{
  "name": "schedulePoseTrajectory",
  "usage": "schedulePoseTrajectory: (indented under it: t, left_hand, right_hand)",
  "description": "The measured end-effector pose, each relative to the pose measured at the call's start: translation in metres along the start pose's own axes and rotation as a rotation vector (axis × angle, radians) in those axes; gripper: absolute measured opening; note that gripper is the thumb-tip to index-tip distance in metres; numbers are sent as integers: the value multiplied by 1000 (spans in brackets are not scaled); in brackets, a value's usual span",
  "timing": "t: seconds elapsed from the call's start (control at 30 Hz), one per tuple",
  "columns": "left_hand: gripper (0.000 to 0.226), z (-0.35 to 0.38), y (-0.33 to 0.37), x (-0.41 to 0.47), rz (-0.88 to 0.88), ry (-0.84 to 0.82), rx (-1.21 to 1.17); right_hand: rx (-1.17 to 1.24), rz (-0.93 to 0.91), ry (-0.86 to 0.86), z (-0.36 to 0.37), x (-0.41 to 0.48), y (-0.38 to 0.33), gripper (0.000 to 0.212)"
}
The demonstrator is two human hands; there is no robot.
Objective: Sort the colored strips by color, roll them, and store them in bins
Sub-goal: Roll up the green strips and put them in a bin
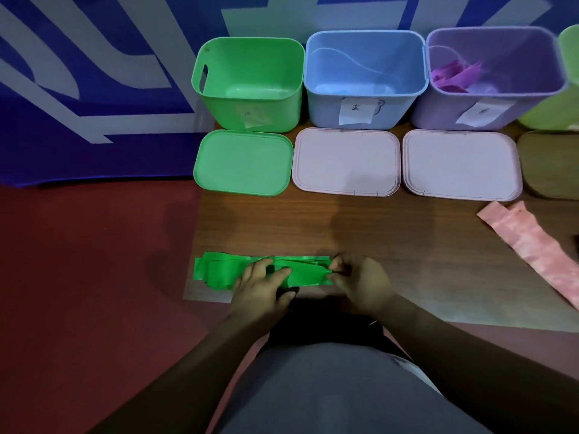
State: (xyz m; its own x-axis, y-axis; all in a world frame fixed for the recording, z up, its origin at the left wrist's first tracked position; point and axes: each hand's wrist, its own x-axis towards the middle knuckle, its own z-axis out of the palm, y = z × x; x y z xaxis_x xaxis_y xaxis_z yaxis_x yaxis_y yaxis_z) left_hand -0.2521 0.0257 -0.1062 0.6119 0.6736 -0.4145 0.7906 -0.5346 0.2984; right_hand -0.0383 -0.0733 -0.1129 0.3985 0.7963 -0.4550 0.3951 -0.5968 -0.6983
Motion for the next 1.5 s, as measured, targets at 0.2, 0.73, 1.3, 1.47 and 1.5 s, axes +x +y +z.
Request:
schedulePoseTrajectory:
  t: [0.2, 0.73, 1.3, 1.47, 1.5]
  left_hand:
    - [51, -37, 20, 7, 120, 101, -385]
    - [14, -54, 30, 20, 129, -5, -708]
    - [13, -64, 13, 10, 134, 44, -723]
    - [15, -76, 17, 8, 151, 42, -762]
    - [14, -79, 18, 8, 157, 44, -772]
  right_hand:
    - [144, -130, -27, -19, -8, -24, 22]
    - [320, 41, 128, -22, -11, -26, 18]
    - [52, 338, 161, 19, -3, -17, 32]
    - [213, 311, 126, -2, -9, -24, 23]
    - [270, 309, 134, -6, -10, -27, 22]
